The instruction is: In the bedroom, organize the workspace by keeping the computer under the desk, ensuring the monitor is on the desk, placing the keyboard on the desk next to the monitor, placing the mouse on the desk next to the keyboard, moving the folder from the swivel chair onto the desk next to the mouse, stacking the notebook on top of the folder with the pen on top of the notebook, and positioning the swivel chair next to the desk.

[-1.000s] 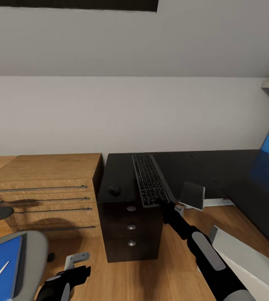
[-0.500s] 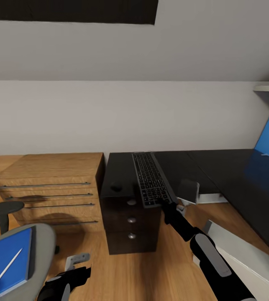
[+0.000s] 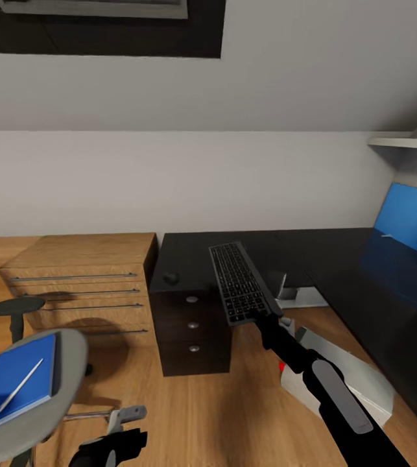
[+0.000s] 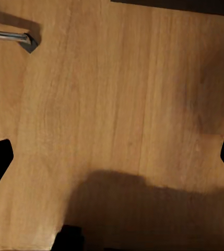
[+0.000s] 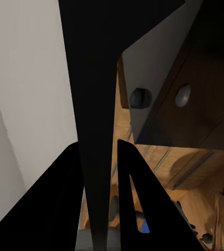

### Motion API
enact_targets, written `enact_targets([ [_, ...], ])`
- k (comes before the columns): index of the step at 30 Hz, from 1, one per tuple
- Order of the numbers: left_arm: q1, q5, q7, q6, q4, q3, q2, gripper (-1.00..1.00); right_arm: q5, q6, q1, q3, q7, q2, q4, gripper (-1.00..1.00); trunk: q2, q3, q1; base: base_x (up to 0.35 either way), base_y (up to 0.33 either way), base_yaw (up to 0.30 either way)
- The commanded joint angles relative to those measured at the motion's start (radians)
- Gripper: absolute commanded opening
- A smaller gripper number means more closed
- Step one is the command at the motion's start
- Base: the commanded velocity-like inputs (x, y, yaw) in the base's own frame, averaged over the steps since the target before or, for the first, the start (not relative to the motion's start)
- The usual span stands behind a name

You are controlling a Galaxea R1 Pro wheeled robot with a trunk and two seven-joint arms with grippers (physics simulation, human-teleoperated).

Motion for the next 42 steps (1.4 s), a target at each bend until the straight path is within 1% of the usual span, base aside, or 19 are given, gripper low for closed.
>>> enact_targets([
  [1, -0.001, -0.003, -0.001, 0.005, 0.002, 0.002, -0.001, 1.00, -0.008, 0.002, 0.000, 0.001, 0.002, -0.002, -0.001, -1.00, 0.007, 0.002, -0.005, -0.280, -0.240, 0.000],
  [4, -0.001, -0.002, -0.005, -0.013, 0.059, 0.007, 0.002, 1.00, -0.011, 0.004, 0.000, 0.001, 0.001, -0.003, -0.002, -1.00, 0.028, 0.012, -0.016, -0.279, -0.239, 0.000],
  [5, -0.001, -0.003, -0.006, -0.038, 0.105, 0.010, 0.004, 1.00, -0.012, 0.004, 0.000, 0.001, 0.001, -0.003, -0.002, -1.00, 0.035, 0.015, -0.020, -0.266, -0.227, 0.000],
  [6, -0.001, -0.003, -0.006, -0.080, 0.152, 0.015, 0.006, 1.00, -0.013, 0.003, 0.000, 0.001, 0.001, -0.003, -0.002, -1.00, 0.042, 0.018, -0.024, -0.250, -0.214, 0.000],
  [7, -0.001, -0.004, -0.007, -0.105, 0.172, 0.018, 0.007, 1.00, -0.013, 0.003, 0.000, 0.001, 0.001, -0.003, -0.002, -1.00, 0.049, 0.021, -0.028, -0.244, -0.209, 0.000],
  [8, -0.001, -0.004, -0.005, -0.277, 0.302, 0.029, 0.031, 1.00, -0.014, 0.001, 0.000, 0.001, 0.003, -0.003, -0.004, -1.00, 0.056, 0.024, -0.031, -0.164, -0.139, 0.000],
  [9, -0.001, -0.004, -0.004, -0.304, 0.338, 0.031, 0.040, 1.00, -0.014, 0.001, 0.000, 0.001, 0.003, -0.003, -0.004, -1.00, 0.063, 0.027, -0.035, -0.105, -0.089, 0.000],
  [11, -0.001, -0.004, -0.004, -0.321, 0.369, 0.032, 0.049, 1.00, -0.014, 0.002, 0.001, 0.001, 0.003, -0.003, -0.005, -1.00, 0.077, 0.034, -0.043, -0.075, -0.064, 0.000],
  [12, -0.001, -0.004, -0.003, -0.332, 0.389, 0.033, 0.057, 1.00, -0.014, 0.002, 0.000, 0.000, 0.003, -0.003, -0.005, -1.00, 0.084, 0.037, -0.047, -0.043, -0.036, 0.000],
  [13, -0.001, -0.003, 0.000, -0.353, 0.427, 0.043, 0.107, 1.00, -0.014, 0.002, 0.000, 0.002, 0.000, -0.001, -0.004, -1.00, 0.091, 0.040, -0.051, 0.000, 0.000, 0.000],
  [17, -0.001, -0.002, 0.000, -0.354, 0.429, 0.060, 0.109, 1.00, -0.014, 0.003, 0.000, 0.001, -0.002, -0.001, -0.005, -1.00, 0.119, 0.052, -0.066, 0.000, 0.000, 0.000],
  [27, -0.001, -0.002, 0.001, -0.355, 0.432, 0.062, 0.108, 1.00, -0.011, 0.004, 0.001, 0.001, -0.005, -0.003, -0.033, -1.00, 0.189, 0.084, -0.104, 0.000, -0.032, 0.000],
  [32, -0.001, -0.002, 0.001, -0.355, 0.432, 0.062, 0.108, 1.00, -0.011, 0.005, 0.010, 0.001, -0.011, -0.003, -0.084, -1.00, 0.224, 0.099, -0.123, 0.000, -0.065, 0.000],
  [34, -0.001, -0.003, 0.002, -0.356, 0.432, 0.062, 0.108, 1.00, -0.011, 0.005, 0.027, 0.001, -0.028, -0.003, -0.126, -1.00, 0.238, 0.106, -0.131, 0.000, -0.016, 0.000],
  [42, -0.001, -0.003, 0.000, -0.358, 0.432, 0.062, 0.108, 1.00, -0.011, 0.005, 0.042, 0.001, -0.040, -0.003, -0.150, -1.00, 0.294, 0.131, -0.162, 0.000, -0.003, 0.000],
])
